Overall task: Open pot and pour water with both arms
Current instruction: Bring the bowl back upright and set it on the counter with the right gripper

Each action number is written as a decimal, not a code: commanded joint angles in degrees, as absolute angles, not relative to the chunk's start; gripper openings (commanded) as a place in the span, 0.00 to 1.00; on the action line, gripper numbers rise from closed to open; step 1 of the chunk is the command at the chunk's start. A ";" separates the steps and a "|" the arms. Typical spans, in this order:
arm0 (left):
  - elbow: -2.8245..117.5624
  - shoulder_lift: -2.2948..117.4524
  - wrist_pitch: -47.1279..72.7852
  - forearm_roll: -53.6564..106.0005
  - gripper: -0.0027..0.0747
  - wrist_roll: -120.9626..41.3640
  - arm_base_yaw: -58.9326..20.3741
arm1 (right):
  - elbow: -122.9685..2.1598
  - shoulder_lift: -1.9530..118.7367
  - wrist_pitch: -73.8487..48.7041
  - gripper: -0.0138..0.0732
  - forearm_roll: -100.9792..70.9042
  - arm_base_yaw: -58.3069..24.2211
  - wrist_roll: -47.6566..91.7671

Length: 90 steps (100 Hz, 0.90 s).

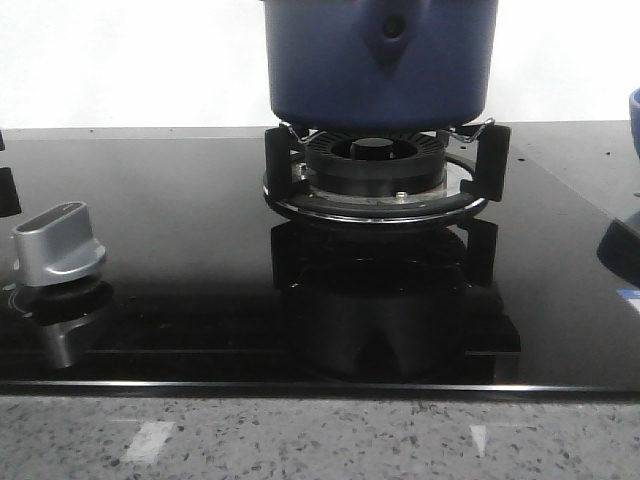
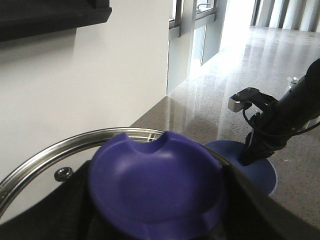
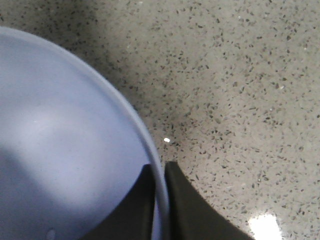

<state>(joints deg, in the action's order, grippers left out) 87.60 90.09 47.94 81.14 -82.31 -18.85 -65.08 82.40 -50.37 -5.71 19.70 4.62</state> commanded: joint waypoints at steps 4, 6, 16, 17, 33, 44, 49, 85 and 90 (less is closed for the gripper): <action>89.80 87.58 47.10 86.28 0.33 -82.37 -19.45 | -66.52 80.74 -48.81 0.37 -6.12 20.10 5.71; 89.80 87.58 47.10 86.28 0.33 -82.37 -19.45 | -66.52 80.74 -48.81 0.41 -6.12 20.10 5.71; 89.80 87.58 47.10 86.28 0.33 -82.37 -19.45 | -66.91 80.74 -49.22 0.54 -6.02 20.10 5.71; 89.80 87.58 47.10 86.28 0.33 -82.37 -19.45 | -67.10 80.74 -49.49 0.55 -6.02 20.10 5.71; 89.80 87.71 47.10 86.28 0.33 -82.37 -19.45 | -71.01 79.07 -52.44 0.56 -5.48 20.10 5.71; 89.80 88.51 47.78 86.28 0.33 -82.37 -19.45 | -74.08 76.81 -53.62 0.56 -5.48 20.10 5.71; 89.80 89.14 48.70 86.43 0.33 -82.37 -19.45 | -75.10 75.57 -54.00 0.56 -5.48 20.10 5.71; 89.80 94.41 48.83 86.43 0.33 -86.38 -24.13 | -75.84 70.28 -54.55 0.56 -7.74 20.10 5.71; 89.80 95.05 48.56 86.43 0.33 -86.79 -24.56 | -75.84 70.28 -54.69 0.56 -7.74 20.10 5.71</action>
<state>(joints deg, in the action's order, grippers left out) 87.60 96.93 48.65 81.28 -85.50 -23.46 -74.03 72.04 -56.60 -7.26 19.70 4.94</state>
